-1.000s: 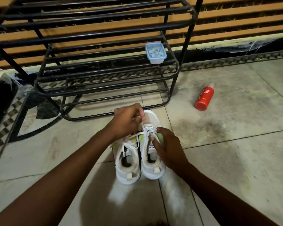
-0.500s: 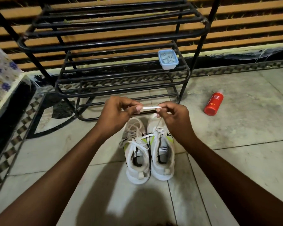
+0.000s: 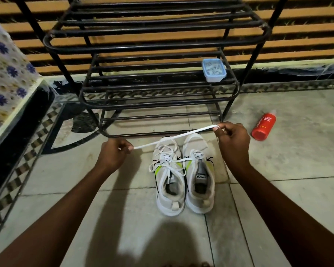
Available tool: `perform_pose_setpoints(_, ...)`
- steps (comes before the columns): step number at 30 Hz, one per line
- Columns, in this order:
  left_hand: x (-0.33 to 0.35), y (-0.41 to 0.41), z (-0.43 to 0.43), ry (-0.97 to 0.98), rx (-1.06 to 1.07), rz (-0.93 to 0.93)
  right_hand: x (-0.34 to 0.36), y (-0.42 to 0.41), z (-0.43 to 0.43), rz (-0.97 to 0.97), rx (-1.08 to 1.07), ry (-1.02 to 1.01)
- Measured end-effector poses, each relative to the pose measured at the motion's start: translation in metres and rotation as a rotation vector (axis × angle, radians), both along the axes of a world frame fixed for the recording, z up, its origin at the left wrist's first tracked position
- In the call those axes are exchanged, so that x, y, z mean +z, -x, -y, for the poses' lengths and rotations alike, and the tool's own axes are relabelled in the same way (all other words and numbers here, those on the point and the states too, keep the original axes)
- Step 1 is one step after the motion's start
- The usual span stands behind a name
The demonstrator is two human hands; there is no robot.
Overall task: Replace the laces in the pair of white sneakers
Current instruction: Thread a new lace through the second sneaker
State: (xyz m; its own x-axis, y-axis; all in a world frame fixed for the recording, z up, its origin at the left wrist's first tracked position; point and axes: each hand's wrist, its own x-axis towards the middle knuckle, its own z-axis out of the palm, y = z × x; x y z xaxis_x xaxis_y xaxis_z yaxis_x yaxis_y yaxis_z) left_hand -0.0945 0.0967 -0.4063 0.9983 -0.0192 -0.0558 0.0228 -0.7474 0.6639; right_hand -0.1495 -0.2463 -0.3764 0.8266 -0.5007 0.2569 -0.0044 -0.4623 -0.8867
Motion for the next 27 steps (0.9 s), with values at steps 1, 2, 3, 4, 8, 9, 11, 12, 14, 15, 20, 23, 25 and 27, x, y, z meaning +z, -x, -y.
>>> perform_pose_setpoints(1,-0.002,0.001,-0.002,-0.028,-0.010,-0.029,-0.002,-0.001,0.001,-0.016,0.003,0.003)
perform_pose_setpoints(2,-0.004,0.002,-0.003,-0.044,-0.025,-0.060,-0.003,-0.002,0.003,-0.032,0.013,-0.004)
perform_pose_setpoints(3,-0.004,0.003,-0.002,-0.049,-0.041,-0.084,-0.004,-0.003,0.003,-0.049,0.027,-0.024)
perform_pose_setpoints(4,-0.005,0.004,0.000,-0.046,-0.051,-0.097,-0.005,-0.003,0.004,-0.065,0.047,-0.052)
perform_pose_setpoints(8,0.003,0.007,0.024,0.144,-0.033,-0.117,-0.009,-0.003,0.005,-0.096,0.158,-0.287)
perform_pose_setpoints(9,0.006,0.009,0.032,0.236,-0.029,-0.152,-0.010,-0.003,0.005,-0.097,0.189,-0.386)
perform_pose_setpoints(11,0.013,0.013,0.050,0.369,-0.039,-0.235,-0.011,-0.002,0.007,-0.090,0.230,-0.533)
perform_pose_setpoints(12,0.016,0.016,0.060,0.426,-0.048,-0.276,-0.012,-0.001,0.009,-0.091,0.234,-0.552)
perform_pose_setpoints(14,0.022,0.020,0.077,0.534,-0.077,-0.341,-0.017,0.004,0.011,-0.118,0.218,-0.494)
perform_pose_setpoints(15,0.024,0.022,0.085,0.577,-0.092,-0.374,-0.021,0.008,0.012,-0.153,0.201,-0.413)
perform_pose_setpoints(20,0.034,0.029,0.127,0.713,-0.088,-0.516,-0.039,0.031,0.007,-0.345,0.241,-0.012)
perform_pose_setpoints(23,0.033,0.031,0.147,0.690,-0.060,-0.544,-0.044,0.043,0.000,-0.345,0.300,0.076)
perform_pose_setpoints(25,0.034,0.033,0.157,0.677,-0.048,-0.556,-0.044,0.048,-0.002,-0.340,0.305,0.111)
perform_pose_setpoints(27,0.035,0.036,0.168,0.658,-0.062,-0.559,-0.044,0.051,-0.002,-0.313,0.275,0.084)
